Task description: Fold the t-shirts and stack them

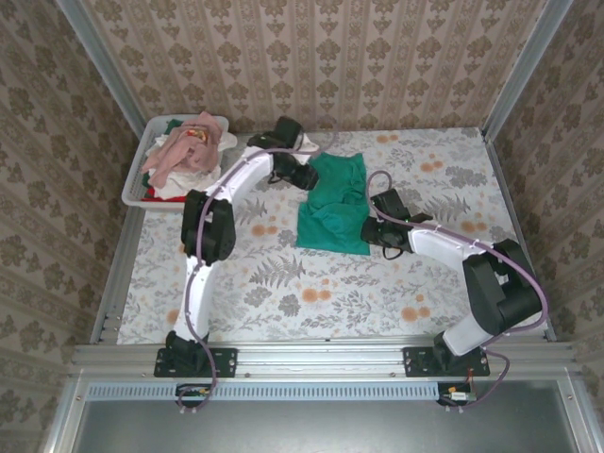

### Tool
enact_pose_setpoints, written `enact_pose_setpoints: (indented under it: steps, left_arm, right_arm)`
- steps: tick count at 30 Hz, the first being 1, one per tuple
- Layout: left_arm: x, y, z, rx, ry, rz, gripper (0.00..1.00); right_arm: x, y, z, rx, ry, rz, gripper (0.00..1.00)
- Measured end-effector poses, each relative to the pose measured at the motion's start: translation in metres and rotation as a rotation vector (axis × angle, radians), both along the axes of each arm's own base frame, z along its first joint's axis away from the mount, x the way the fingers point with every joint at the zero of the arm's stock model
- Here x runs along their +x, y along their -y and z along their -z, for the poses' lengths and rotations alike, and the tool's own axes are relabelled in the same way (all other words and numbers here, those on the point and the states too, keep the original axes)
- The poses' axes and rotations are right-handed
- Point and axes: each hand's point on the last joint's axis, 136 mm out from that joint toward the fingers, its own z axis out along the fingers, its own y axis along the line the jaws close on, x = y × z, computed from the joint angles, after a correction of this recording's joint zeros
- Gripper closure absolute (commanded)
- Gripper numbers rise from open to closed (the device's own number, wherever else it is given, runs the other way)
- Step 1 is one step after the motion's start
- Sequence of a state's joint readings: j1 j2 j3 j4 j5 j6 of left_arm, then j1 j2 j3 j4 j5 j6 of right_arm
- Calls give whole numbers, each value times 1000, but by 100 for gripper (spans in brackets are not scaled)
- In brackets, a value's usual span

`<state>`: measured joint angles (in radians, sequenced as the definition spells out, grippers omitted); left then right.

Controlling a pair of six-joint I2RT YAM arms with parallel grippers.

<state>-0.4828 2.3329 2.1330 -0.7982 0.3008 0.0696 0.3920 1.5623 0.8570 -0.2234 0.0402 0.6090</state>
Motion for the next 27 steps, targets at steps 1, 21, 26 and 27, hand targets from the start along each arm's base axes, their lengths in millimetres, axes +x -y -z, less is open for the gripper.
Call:
enact_pose_setpoints:
  steps: [1, 21, 26, 27]
  left_arm:
    - [5, -7, 2, -18, -22, -29, 35]
    - [-83, 10, -19, 51, 227, 295, 7]
    - [-82, 12, 25, 212, 265, 402, 15]
    - [-80, 11, 31, 231, 271, 414, 16]
  right_arm:
    - [-1, -1, 2, -2, -4, -4, 67]
    - [83, -19, -6, -69, 20, -42, 68]
    - [89, -9, -1, -80, -3, -24, 68]
    - [89, -7, -1, -79, -3, -20, 68]
